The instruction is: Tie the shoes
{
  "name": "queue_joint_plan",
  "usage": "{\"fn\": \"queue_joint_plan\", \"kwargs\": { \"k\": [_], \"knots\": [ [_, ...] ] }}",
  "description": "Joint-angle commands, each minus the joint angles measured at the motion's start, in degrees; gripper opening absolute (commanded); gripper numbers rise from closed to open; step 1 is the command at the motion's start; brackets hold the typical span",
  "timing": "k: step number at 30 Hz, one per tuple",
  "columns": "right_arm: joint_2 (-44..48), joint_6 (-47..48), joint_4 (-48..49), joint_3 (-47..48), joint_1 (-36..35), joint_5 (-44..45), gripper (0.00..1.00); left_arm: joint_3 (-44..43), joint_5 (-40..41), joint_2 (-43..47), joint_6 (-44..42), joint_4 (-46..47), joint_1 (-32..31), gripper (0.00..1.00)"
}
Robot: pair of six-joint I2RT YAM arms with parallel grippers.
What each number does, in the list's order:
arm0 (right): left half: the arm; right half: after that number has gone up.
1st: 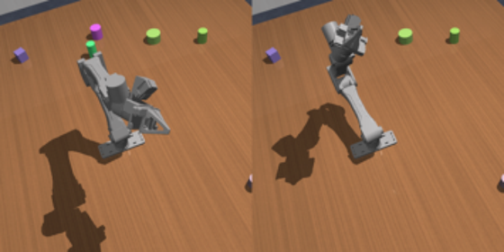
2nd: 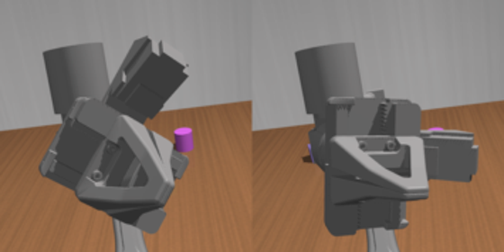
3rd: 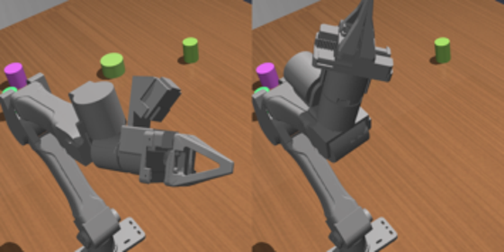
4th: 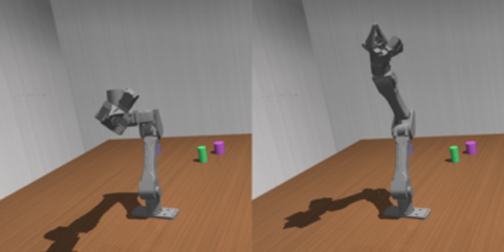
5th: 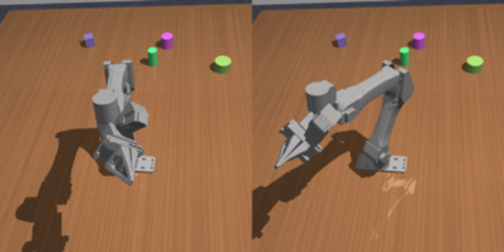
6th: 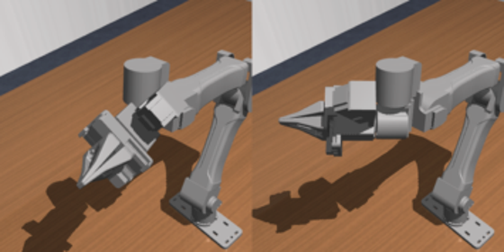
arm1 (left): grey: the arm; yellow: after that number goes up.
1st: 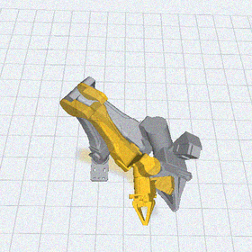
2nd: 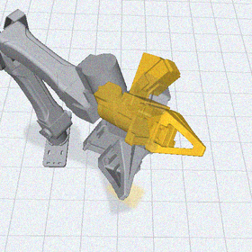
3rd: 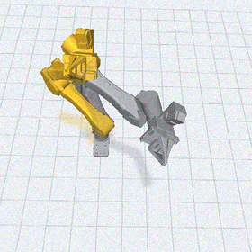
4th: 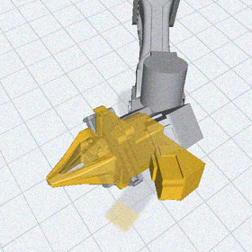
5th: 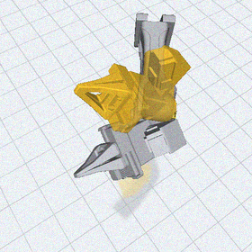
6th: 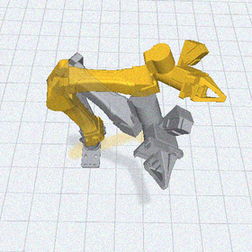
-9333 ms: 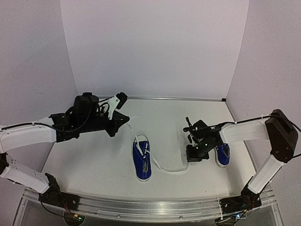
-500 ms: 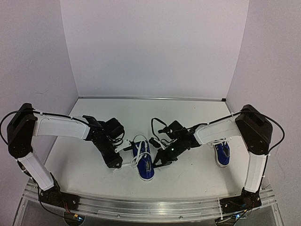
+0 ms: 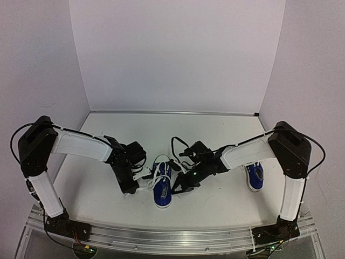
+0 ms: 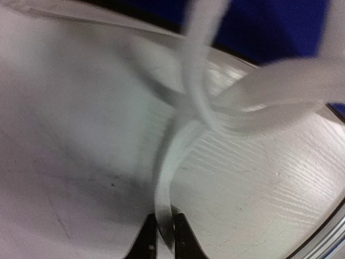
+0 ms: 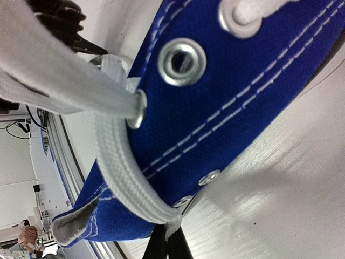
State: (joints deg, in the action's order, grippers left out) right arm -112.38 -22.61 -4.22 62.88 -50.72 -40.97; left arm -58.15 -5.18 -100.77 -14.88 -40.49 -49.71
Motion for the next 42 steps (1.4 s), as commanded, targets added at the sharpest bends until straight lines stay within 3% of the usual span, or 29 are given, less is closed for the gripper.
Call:
{"fn": "queue_joint_plan", "kwargs": {
  "k": [1, 5, 9, 16, 24, 32, 42],
  "knots": [
    [5.16, -0.80, 2.23, -1.71, 1.91, 1.05, 0.00, -3.11, 7.05, -1.74, 2.20, -0.92, -0.17, 0.01],
    [11.51, -1.76, 2.20, -4.25, 5.85, 3.28, 0.00, -3.05, 15.86, 3.73, 6.16, 1.70, 0.30, 0.00],
    [18.61, -3.04, 2.14, -7.55, 8.17, 6.21, 0.00, 0.25, 22.13, 15.19, 11.42, 7.61, 1.59, 0.00],
    [27.82, -8.12, 2.05, -15.08, 11.67, 12.96, 0.00, 6.47, 19.18, 30.54, 26.41, 16.73, 8.91, 0.00],
    [39.50, -17.97, 0.72, -26.19, 16.50, 22.24, 0.00, 12.62, 26.69, 37.74, 41.56, 18.56, 9.99, 0.00],
    [44.30, -24.03, -1.42, -33.96, 16.86, 26.11, 0.00, 17.26, 31.96, 39.72, 56.14, 12.59, 10.05, 0.00],
    [44.97, -27.97, -7.00, -37.61, 16.88, 33.00, 0.00, 17.55, 42.63, 39.03, 73.91, -4.19, 10.93, 0.00]
  ]
}}
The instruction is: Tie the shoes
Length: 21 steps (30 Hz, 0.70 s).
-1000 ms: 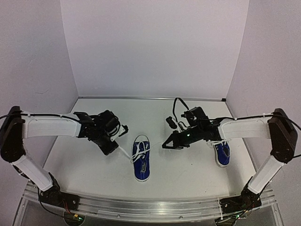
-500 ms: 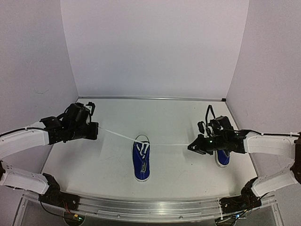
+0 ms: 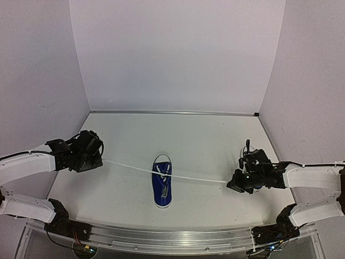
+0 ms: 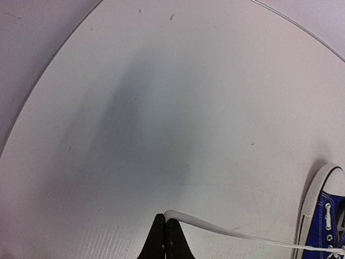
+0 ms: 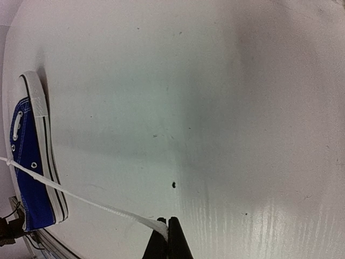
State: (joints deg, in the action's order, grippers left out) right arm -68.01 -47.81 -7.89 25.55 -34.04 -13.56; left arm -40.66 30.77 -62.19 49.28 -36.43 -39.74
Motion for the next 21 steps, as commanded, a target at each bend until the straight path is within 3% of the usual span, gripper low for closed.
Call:
{"fn": "queue_joint_plan", "kwargs": {
  "k": [1, 6, 15, 21],
  "knots": [
    [0.30, -3.36, -4.07, -0.35, 0.19, 6.18, 0.00, 0.17, 6.83, 0.04, 10.55, -8.70, 1.20, 0.00],
    [0.19, -6.29, -7.71, 0.13, 0.18, 10.60, 0.00, 0.41, 7.62, -2.99, 14.70, -10.90, 1.94, 0.00],
    [5.30, -12.80, -18.91, 1.41, 0.13, 21.58, 0.00, 2.77, 5.27, -5.84, 14.22, -6.77, 3.93, 0.00],
    [3.68, -12.03, -20.27, 1.37, 0.19, 22.35, 0.00, 3.57, 4.99, -7.45, 12.83, -4.92, 5.29, 0.00]
  ]
}}
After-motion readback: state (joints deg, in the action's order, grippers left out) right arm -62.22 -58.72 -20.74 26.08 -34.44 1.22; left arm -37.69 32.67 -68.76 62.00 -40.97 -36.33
